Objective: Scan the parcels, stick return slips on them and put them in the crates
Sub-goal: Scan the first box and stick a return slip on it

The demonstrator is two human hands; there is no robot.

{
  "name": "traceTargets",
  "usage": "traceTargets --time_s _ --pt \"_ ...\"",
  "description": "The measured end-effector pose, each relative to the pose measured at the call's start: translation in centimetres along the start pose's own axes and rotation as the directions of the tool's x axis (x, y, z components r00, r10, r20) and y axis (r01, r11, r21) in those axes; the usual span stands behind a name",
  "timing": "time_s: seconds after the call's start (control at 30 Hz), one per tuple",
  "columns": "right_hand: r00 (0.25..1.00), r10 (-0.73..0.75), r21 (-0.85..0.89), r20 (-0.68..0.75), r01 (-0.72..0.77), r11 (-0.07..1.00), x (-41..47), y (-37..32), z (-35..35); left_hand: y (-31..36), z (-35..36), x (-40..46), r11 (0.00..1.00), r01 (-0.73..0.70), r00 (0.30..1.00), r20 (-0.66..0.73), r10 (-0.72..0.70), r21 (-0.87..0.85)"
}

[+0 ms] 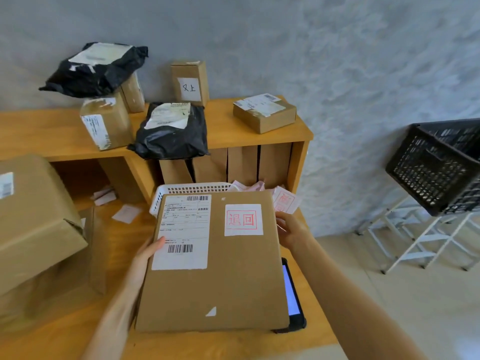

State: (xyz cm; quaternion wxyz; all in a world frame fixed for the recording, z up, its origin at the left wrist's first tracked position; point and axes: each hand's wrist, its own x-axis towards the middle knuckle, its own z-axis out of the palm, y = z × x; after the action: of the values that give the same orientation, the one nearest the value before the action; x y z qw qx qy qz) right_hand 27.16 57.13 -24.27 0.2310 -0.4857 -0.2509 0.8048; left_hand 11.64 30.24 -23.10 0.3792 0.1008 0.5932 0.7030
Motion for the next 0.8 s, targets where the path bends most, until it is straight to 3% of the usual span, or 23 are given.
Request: traceTargets --time_s 0.3,0.53,0.8 --pt "0.993 -0.024 -0.120 -0.114 0.010 0.993 3.4 -0.8 1.6 0.7 -1.8 1.1 1.000 0.021 0.994 -0.108 -0.019 0.014" --pt "0.998 0.052 -0.294 -0.037 -0.060 0.954 3.2 -1.0 2.5 1.0 -1.9 1.6 1.000 0.019 0.994 -0.109 -0.021 -0.023" --pt "0.941 -0.060 -0.424 0.333 0.206 0.882 -1.7 -1.4 -0.9 0.5 2.1 3.9 0.996 0.029 1.000 0.006 -0.029 -0.087"
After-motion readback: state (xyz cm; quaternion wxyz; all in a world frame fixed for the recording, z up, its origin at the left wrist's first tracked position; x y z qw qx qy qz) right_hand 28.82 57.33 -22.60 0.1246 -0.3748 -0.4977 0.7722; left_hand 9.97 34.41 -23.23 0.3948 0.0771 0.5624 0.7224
